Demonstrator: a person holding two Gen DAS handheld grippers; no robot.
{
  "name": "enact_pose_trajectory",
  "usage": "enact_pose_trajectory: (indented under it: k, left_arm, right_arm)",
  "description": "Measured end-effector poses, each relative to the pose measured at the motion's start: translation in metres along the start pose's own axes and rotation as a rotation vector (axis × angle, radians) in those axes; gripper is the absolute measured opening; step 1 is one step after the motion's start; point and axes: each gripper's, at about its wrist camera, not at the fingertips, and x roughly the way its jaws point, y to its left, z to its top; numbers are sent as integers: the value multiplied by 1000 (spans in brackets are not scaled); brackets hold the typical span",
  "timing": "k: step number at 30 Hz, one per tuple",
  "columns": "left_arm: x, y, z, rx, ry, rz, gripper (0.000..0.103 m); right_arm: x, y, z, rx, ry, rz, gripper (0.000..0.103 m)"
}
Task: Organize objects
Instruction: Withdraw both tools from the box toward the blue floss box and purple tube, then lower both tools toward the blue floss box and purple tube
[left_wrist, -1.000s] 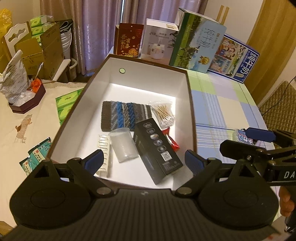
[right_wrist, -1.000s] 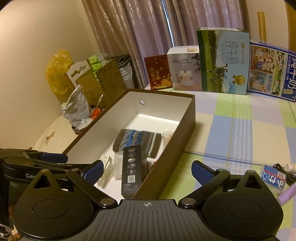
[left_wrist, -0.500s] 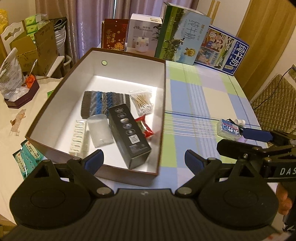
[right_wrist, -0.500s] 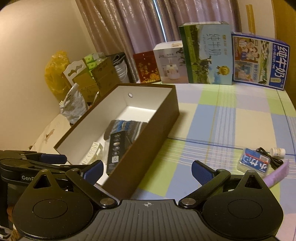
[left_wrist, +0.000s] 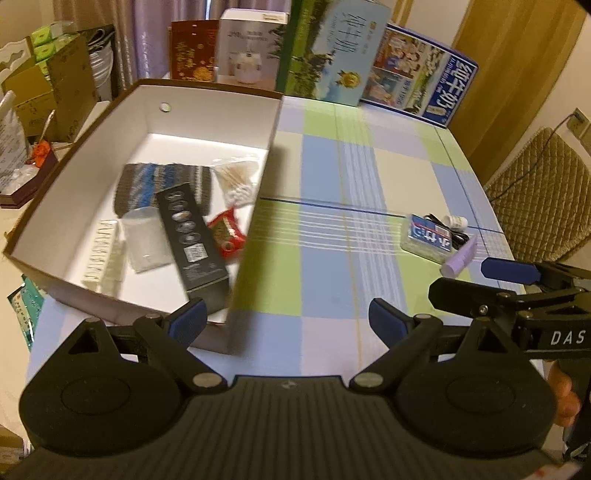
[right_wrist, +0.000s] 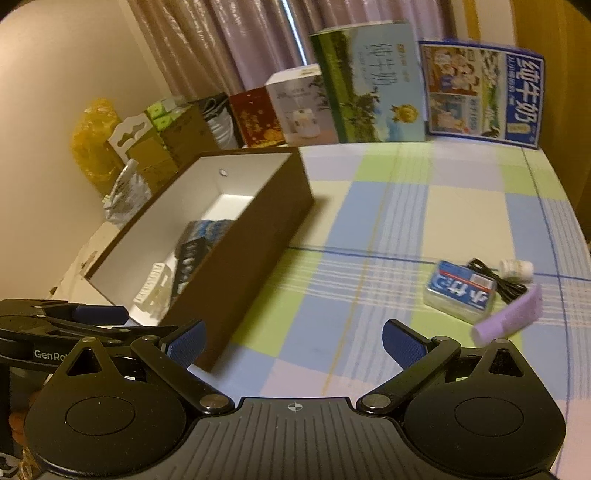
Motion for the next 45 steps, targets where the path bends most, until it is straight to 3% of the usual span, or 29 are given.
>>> enact_pose_trajectory:
  k: [16,25,38,39,45]
  left_arm:
    - [46,-83,18,132,55,-89,92]
    - [69,-112,31,189,72,-120,92]
    - [114,-139,50,252,68,-146,92]
    - [118,-141,51,257,67,-148,92]
    - [144,-149,59,276,74,-144,92]
  right_arm:
    - [-32,-92,-14,194,-2,-161,99]
    - [-42,-130,-21,277,-5,-238,99]
    - [-17,-168,-16,360,-19,-339,99]
    - [-13,-171,-15,365,-21,-344,98]
    - [10,-188,-11,397,-16,-377,70]
